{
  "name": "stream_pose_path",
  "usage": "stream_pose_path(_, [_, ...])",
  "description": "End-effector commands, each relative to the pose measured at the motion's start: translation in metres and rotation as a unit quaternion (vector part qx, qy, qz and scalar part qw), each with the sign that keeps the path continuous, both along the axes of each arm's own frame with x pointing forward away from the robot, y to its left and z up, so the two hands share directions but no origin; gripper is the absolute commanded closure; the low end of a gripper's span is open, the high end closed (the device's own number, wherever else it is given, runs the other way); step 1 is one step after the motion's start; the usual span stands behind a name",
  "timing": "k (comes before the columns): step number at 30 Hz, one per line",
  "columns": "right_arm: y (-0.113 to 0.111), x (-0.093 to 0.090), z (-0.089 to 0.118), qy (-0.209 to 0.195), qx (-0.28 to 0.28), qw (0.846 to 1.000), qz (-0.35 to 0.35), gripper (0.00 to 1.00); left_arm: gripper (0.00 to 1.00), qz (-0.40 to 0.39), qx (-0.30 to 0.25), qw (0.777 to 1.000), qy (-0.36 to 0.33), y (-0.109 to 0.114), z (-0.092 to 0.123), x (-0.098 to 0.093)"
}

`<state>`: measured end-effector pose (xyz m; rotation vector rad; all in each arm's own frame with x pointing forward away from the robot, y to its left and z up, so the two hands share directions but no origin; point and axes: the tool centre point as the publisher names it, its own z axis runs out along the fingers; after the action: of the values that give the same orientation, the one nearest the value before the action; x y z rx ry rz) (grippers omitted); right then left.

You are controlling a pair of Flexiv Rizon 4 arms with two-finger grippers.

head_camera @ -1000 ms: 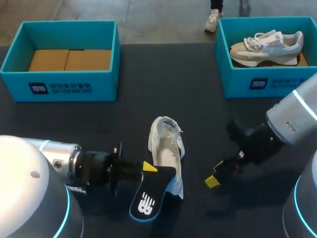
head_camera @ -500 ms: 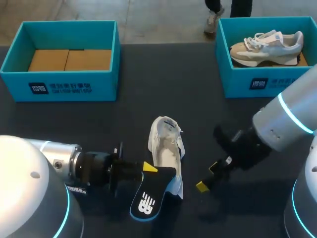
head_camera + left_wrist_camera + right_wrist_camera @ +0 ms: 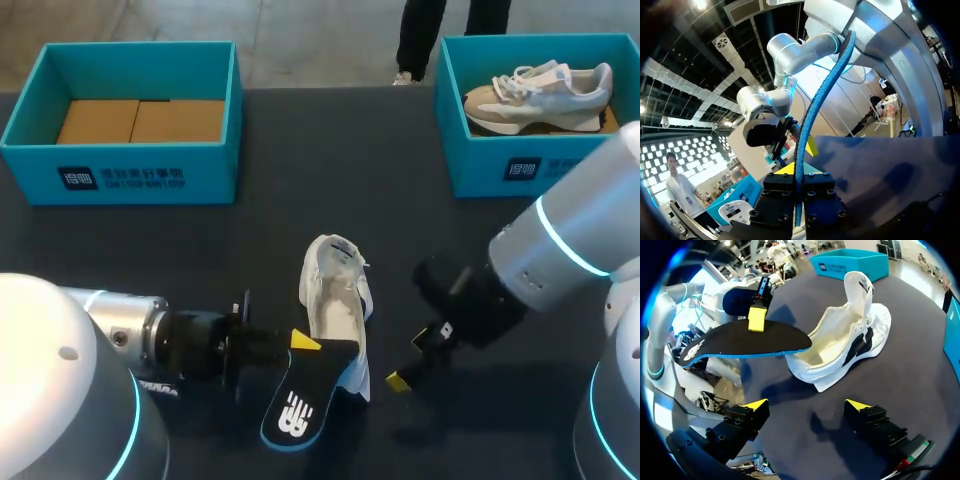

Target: Take the shoe out of the shoebox, open the shoe tongue, remove and reinsert the insole, then place the shoe into the shoebox

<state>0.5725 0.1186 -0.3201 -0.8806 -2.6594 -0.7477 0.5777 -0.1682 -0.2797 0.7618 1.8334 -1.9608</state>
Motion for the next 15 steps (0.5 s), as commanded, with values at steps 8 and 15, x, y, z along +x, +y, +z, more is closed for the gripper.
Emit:
stream_pose_path(8, [0.023,0.007,-0.016,-0.022,-0.010,1.000,0.000,0.00,1.00,-0.011,-0.019,1.000,-0.005,-0.006,-0.001,0.006])
stream_pose_path(15, [0.023,0.008,-0.020,-0.029,-0.006,1.000,-0.011,0.00,1.00,-0.017,-0.025,1.000,-0.006,-0.012,0.000,0.010])
